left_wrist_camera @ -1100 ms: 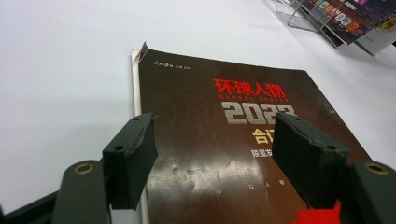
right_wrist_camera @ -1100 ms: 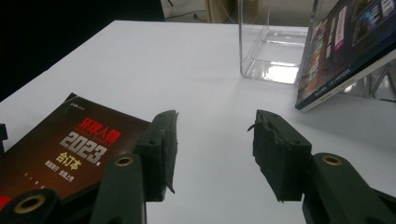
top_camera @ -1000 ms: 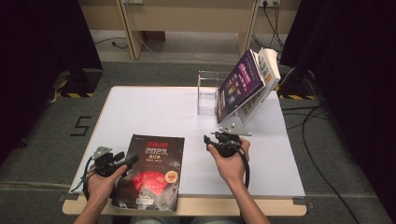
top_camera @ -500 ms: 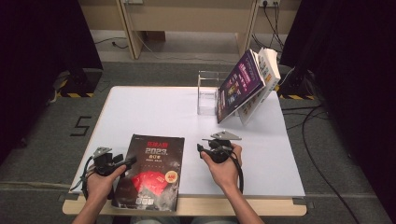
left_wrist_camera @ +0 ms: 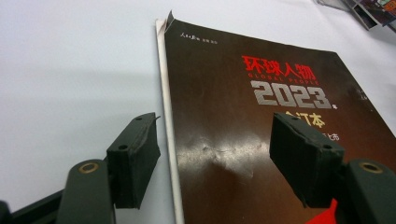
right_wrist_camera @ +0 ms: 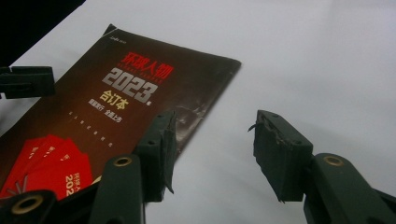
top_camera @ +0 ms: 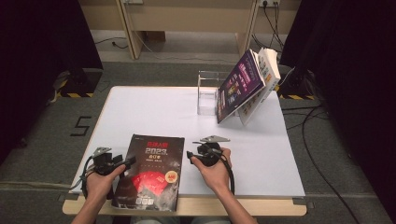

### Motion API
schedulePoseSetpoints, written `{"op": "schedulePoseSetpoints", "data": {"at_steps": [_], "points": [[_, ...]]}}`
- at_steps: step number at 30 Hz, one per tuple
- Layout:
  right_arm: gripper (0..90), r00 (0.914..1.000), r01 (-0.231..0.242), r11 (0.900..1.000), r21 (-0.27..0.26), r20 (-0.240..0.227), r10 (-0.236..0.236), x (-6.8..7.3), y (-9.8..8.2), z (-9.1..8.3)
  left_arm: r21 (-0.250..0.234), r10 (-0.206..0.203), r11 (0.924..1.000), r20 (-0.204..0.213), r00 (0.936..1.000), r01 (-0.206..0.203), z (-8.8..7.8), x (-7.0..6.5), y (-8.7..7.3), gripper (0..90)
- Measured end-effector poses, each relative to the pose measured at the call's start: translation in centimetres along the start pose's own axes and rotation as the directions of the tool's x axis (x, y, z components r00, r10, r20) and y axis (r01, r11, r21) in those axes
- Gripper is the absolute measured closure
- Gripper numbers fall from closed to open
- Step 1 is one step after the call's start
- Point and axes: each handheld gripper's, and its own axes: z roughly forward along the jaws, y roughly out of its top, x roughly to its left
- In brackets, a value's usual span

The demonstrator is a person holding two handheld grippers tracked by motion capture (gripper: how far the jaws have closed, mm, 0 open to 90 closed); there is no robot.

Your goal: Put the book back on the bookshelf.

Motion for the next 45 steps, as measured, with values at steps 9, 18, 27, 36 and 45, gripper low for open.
{"op": "schedulePoseSetpoints", "data": {"at_steps": [9, 18, 27, 36, 45], "points": [[49.5, 0.9992, 0.000, 0.999, 0.048, -0.041, 0.002, 1.0, -0.3, 1.5, 0.011, -0.005, 0.9999, 0.002, 1.0000, 0.005, 0.1, 0.2, -0.1, 32.0], [49.4, 0.9967, -0.012, 0.995, 0.095, -0.079, 0.019, 1.9, -0.6, 2.9, 0.013, -0.012, 0.9998, 0.011, 0.9999, 0.012, 0.1, 0.2, 0.0, 33.3], [49.2, 0.9944, -0.025, 0.989, 0.143, -0.098, 0.039, 2.3, -0.9, 3.8, 0.018, -0.003, 0.9998, 0.017, 0.9999, 0.003, 0.3, 0.0, 0.0, 34.7], [48.9, 0.9918, -0.039, 0.983, 0.177, -0.113, 0.060, 2.5, -1.0, 4.3, 0.021, -0.005, 0.9998, 0.008, 1.0000, 0.005, 0.3, -0.1, 0.0, 36.3], [47.4, 0.9929, -0.015, 0.984, 0.179, -0.113, 0.036, 2.8, -1.0, 4.6, 0.017, -0.070, 0.9975, 0.020, 0.9974, 0.069, 0.2, 0.2, 0.1, 41.0]]}}
